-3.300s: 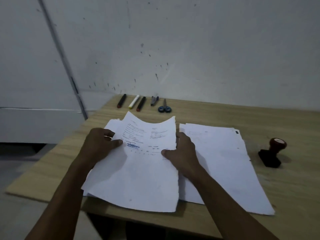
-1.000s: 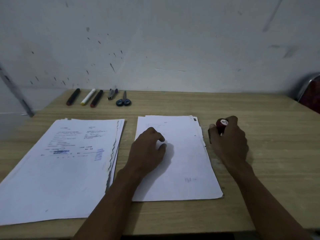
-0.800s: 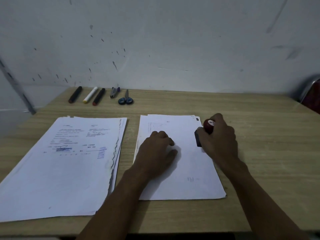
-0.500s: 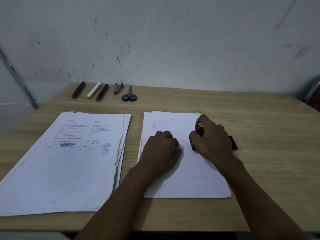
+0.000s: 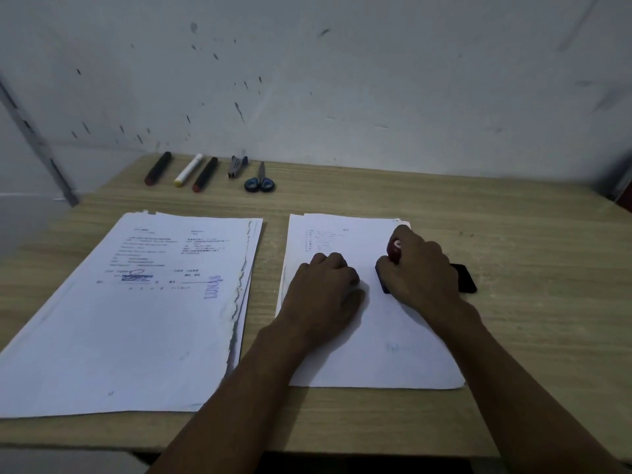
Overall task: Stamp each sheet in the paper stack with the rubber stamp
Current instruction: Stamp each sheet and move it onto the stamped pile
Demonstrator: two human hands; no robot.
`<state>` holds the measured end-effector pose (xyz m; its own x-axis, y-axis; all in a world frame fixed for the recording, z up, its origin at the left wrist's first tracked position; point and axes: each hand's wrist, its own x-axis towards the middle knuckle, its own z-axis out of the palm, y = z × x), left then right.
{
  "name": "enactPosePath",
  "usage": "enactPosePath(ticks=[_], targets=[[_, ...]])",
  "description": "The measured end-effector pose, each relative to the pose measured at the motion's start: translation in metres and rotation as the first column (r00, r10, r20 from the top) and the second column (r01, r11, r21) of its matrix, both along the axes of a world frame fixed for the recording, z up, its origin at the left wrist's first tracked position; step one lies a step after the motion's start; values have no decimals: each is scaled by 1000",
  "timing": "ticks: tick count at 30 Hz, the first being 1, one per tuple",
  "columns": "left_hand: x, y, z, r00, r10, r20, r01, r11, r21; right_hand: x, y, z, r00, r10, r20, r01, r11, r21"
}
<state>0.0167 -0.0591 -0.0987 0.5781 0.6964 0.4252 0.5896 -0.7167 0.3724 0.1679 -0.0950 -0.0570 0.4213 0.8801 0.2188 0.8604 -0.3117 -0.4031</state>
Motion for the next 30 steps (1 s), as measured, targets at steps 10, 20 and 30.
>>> enactPosePath(ticks=[10,20,30], targets=[[-1,2,-2,1000,-3,9,3,1000,15,-7,17,21,982,-60,178,85,987,-138],[-2,3,0,1000,-9,-13,9,1000,-4,-17,17,9,957,-89,276,114,991,-75],[-1,2,0,1000,-14,-1,14,1000,-16,-13,16,9,942,-34,333,79,989,-124]])
